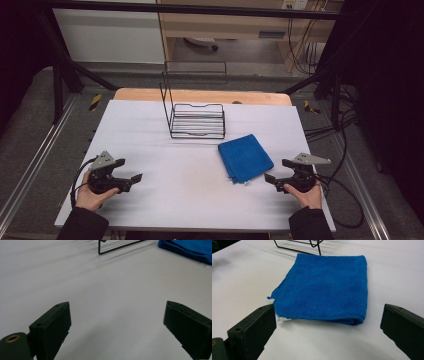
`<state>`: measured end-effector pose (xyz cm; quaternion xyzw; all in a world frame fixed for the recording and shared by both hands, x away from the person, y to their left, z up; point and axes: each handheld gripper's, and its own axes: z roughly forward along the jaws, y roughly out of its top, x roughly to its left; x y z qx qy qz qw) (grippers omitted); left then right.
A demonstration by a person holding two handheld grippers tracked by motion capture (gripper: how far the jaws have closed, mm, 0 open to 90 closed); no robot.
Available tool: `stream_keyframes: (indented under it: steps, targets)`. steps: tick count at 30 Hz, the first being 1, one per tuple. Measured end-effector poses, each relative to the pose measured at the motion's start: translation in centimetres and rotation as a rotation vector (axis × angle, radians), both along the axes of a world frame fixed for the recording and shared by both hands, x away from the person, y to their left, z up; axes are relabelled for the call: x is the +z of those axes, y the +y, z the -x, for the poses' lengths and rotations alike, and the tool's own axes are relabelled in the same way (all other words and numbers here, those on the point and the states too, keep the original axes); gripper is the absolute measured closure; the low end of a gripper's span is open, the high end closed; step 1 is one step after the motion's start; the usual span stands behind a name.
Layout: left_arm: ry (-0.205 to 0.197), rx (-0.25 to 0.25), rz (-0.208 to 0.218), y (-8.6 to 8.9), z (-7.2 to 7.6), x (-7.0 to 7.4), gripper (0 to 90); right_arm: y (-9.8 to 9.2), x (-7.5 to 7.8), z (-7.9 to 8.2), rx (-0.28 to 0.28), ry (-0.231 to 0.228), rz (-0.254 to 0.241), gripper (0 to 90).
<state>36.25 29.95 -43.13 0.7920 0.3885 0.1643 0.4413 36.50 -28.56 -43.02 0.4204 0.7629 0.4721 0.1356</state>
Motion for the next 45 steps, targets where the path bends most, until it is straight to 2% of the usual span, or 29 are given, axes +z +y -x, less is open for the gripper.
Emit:
stream_keyframes:
  steps: [7, 20, 26, 33, 39, 45]
  targets:
    - [0.006, 0.002, -0.005, 0.0, 0.0, -0.2, 7.7, 0.2, 0.1, 0.1, -0.003, 0.009, 0.009, 1.1]
    - [0.003, 0.003, -0.015, 0.0, 0.0, -0.2, 7.6, 1.2, 0.4, 0.1, 0.005, -0.005, 0.022, 1.7]
    - [0.003, 0.009, -0.015, 0.1, 0.0, -0.2, 7.4, 2.4, 0.6, 0.1, 0.012, -0.012, 0.034, 3.9]
    - [0.003, 0.012, -0.018, 0.2, 0.1, -0.1, 7.4, 4.8, 0.8, 0.0, 0.02, -0.006, 0.093, 8.5]
    - [0.005, 0.013, -0.017, 0.1, 0.0, -0.1, 7.4, 6.9, 0.4, 0.0, 0.069, 0.011, 0.131, 16.3]
    - [0.006, 0.014, -0.017, 0.0, 0.0, -0.2, 7.4, 8.9, 0.0, -0.2, 0.126, 0.02, 0.169, 31.9]
